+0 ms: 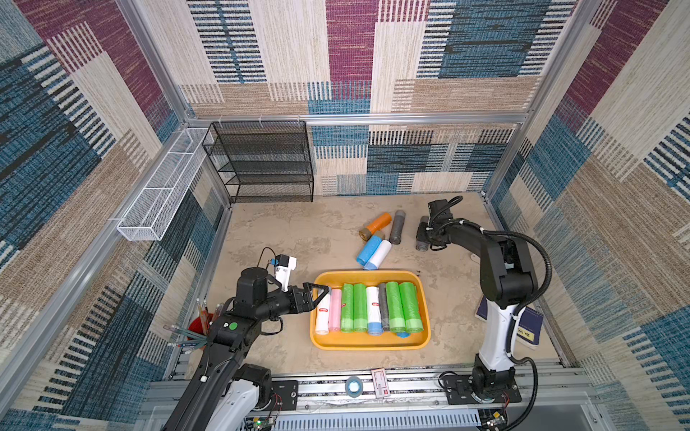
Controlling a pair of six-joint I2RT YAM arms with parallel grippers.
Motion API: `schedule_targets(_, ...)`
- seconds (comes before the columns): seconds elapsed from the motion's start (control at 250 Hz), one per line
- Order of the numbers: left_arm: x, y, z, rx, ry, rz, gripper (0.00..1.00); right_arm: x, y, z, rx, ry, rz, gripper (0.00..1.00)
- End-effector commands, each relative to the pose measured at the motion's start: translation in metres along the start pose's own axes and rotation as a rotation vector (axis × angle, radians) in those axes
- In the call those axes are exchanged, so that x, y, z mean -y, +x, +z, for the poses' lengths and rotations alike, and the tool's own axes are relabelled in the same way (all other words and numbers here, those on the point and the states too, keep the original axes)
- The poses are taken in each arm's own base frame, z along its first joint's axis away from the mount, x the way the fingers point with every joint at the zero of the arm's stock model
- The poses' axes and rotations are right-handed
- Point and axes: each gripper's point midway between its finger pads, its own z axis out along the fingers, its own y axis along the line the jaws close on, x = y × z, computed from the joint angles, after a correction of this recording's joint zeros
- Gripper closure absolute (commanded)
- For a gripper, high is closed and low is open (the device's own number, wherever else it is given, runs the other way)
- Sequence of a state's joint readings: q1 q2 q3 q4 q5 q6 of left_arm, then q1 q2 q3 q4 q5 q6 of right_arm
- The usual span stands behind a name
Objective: Put the roll of trash bags into the storage box
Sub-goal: Pick up the roll of trash bags from the center of the board, then place the roll of trash bags in the storage box.
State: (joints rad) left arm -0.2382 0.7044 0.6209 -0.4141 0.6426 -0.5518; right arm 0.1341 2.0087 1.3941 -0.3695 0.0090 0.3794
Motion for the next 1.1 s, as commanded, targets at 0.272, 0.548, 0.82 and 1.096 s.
schedule_targets(0.272, 0.002, -0.001, 0.001, 0.003, 0.012, 0.013, 0.02, 0.001, 0.039, -0.070, 0.057, -0.119, -0.043, 0.60)
schedule_targets(0.548, 0.002, -0.001, 0.001, 0.001, 0.013, 0.010, 0.02, -0.021, 0.074, -0.125, 0.063, -0.237, -0.073, 0.60)
schedule_targets(0.82, 0.002, -0.001, 0.001, 0.001, 0.018, 0.010, 0.02, -0.070, 0.100, -0.170, 0.093, -0.339, -0.072, 0.60)
schedule_targets(1.096, 0.004, 0.000, 0.003, -0.007, 0.030, 0.008, 0.02, -0.117, 0.125, -0.198, 0.055, -0.447, -0.082, 0.61)
